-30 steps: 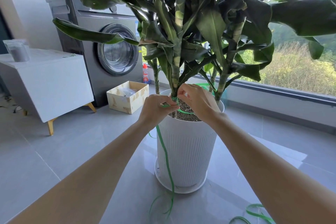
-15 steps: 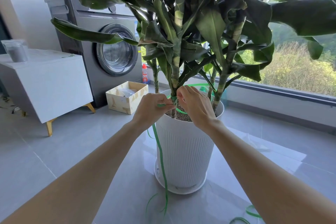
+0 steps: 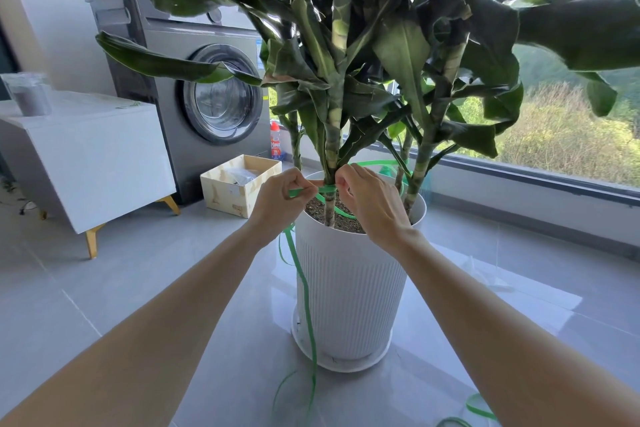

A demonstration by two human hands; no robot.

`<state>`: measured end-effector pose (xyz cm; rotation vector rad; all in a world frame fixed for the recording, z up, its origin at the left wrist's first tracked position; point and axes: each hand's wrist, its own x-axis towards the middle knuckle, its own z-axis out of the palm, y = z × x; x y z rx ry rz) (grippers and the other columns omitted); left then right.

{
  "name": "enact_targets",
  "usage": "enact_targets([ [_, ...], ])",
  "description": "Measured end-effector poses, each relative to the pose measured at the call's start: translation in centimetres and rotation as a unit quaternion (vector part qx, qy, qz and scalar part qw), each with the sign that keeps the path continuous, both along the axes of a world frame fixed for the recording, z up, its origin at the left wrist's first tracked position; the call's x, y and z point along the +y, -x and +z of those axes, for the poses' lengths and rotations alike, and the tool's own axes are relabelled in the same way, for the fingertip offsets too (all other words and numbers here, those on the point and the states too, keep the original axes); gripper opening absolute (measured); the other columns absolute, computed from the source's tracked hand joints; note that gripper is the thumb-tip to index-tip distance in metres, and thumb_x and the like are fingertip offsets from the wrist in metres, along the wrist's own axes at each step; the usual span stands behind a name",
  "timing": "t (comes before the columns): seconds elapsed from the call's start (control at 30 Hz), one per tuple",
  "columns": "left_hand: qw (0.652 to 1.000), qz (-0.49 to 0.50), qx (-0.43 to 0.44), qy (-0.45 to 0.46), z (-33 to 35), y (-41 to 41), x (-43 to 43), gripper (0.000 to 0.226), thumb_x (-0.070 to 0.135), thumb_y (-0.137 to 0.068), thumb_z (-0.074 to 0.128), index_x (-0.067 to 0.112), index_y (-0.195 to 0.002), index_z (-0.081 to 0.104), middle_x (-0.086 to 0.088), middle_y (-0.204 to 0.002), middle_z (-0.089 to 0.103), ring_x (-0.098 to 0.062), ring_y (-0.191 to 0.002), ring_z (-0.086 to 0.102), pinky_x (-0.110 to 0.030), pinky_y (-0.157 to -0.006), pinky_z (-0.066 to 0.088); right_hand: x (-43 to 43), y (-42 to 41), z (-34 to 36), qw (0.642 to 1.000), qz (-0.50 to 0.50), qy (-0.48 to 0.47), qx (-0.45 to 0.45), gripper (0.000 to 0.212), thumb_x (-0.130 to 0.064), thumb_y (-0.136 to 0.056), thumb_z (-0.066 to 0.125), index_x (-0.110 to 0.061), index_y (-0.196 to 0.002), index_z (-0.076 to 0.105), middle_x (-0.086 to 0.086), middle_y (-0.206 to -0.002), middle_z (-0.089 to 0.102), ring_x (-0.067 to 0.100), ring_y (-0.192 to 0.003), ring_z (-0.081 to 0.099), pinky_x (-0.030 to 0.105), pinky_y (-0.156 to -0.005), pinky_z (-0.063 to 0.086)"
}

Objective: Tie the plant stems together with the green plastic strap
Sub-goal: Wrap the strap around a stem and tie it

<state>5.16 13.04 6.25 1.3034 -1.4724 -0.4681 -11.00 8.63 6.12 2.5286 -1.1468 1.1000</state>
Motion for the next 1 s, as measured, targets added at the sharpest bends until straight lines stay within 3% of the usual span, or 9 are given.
enact_targets([
  [0.13, 0.999, 0.009, 0.029, -0.015, -0.1, -0.2, -0.5, 0.024, 0.009, -0.086, 0.066, 0.018, -0.067, 0.053, 0.005, -0.081, 0.068, -0.007, -0.070, 0.059, -0.016, -0.064, 0.040, -0.1, 0.0, -0.1, 1.000, 0.002, -0.005, 0.000, 0.009, -0.021, -0.097, 0.051, -0.013, -0.092, 0.051, -0.002, -0.082, 0.055, 0.016, -0.073, 0.046, 0.040, -0.063, 0.049],
  [0.3, 0.998, 0.029, 0.050, -0.024, -0.3, -0.3, -1.2, 0.024, 0.012, -0.084, 0.068, 0.024, -0.067, 0.056, -0.005, -0.090, 0.073, -0.029, -0.086, 0.065, -0.037, -0.077, 0.050, -0.1, 0.0, 0.0, 1.000, 0.003, -0.005, -0.001, 0.008, -0.020, -0.096, 0.051, -0.013, -0.092, 0.051, -0.002, -0.082, 0.055, 0.016, -0.072, 0.047, 0.041, -0.063, 0.049],
  [0.4, 0.997, 0.036, 0.063, -0.027, -0.3, -0.2, -1.4, 0.023, 0.011, -0.084, 0.068, 0.023, -0.068, 0.056, -0.007, -0.091, 0.073, -0.034, -0.091, 0.066, -0.043, -0.082, 0.052, -0.1, 0.0, 0.0, 1.000, 0.004, -0.003, -0.003, 0.008, -0.020, -0.096, 0.052, -0.013, -0.092, 0.052, -0.003, -0.082, 0.055, 0.014, -0.073, 0.046, 0.041, -0.063, 0.049],
  [0.53, 0.995, 0.055, 0.083, -0.021, -0.4, 0.5, -1.8, 0.020, 0.010, -0.084, 0.068, 0.021, -0.070, 0.059, -0.004, -0.085, 0.071, -0.024, -0.078, 0.062, -0.035, -0.075, 0.051, -0.1, 0.1, 0.1, 1.000, 0.004, -0.013, -0.008, 0.008, -0.020, -0.096, 0.052, -0.013, -0.093, 0.054, -0.002, -0.084, 0.058, 0.016, -0.077, 0.050, 0.041, -0.065, 0.050],
  [0.7, 0.985, 0.083, 0.145, -0.035, -0.9, 1.6, -2.3, 0.009, 0.013, -0.086, 0.067, 0.012, -0.078, 0.063, 0.005, -0.064, 0.057, -0.007, -0.057, 0.043, -0.016, -0.053, 0.035, -0.1, 0.2, 0.0, 0.999, 0.009, -0.015, -0.039, 0.008, -0.019, -0.094, 0.055, -0.012, -0.096, 0.057, -0.002, -0.086, 0.062, 0.019, -0.076, 0.055, 0.042, -0.065, 0.052],
  [0.77, 0.983, 0.095, 0.155, -0.038, -0.9, 2.0, -2.5, 0.008, 0.015, -0.086, 0.066, 0.011, -0.080, 0.064, 0.007, -0.060, 0.053, -0.006, -0.054, 0.040, -0.016, -0.050, 0.032, -0.2, 0.2, 0.0, 0.999, 0.009, -0.015, -0.041, 0.008, -0.020, -0.094, 0.055, -0.013, -0.096, 0.058, -0.002, -0.087, 0.063, 0.019, -0.076, 0.057, 0.042, -0.065, 0.053],
  [0.87, 0.985, 0.099, 0.140, -0.026, -0.8, 2.3, -2.6, 0.009, 0.015, -0.086, 0.067, 0.012, -0.079, 0.062, 0.005, -0.065, 0.057, -0.009, -0.061, 0.048, -0.020, -0.056, 0.040, -0.4, 0.3, 0.0, 0.999, 0.011, -0.024, -0.039, 0.008, -0.021, -0.094, 0.055, -0.014, -0.096, 0.058, -0.003, -0.088, 0.064, 0.019, -0.076, 0.059, 0.041, -0.065, 0.054],
  [1.0, 0.989, 0.092, 0.112, -0.013, -0.7, 2.4, -2.2, 0.009, 0.015, -0.085, 0.068, 0.007, -0.088, 0.065, -0.007, -0.091, 0.069, -0.017, -0.084, 0.061, -0.031, -0.079, 0.049, -0.6, 0.7, 0.3, 0.993, 0.025, -0.077, -0.085, 0.006, -0.025, -0.090, 0.060, -0.020, -0.092, 0.063, -0.013, -0.083, 0.063, 0.011, -0.075, 0.063, 0.037, -0.067, 0.055],
])
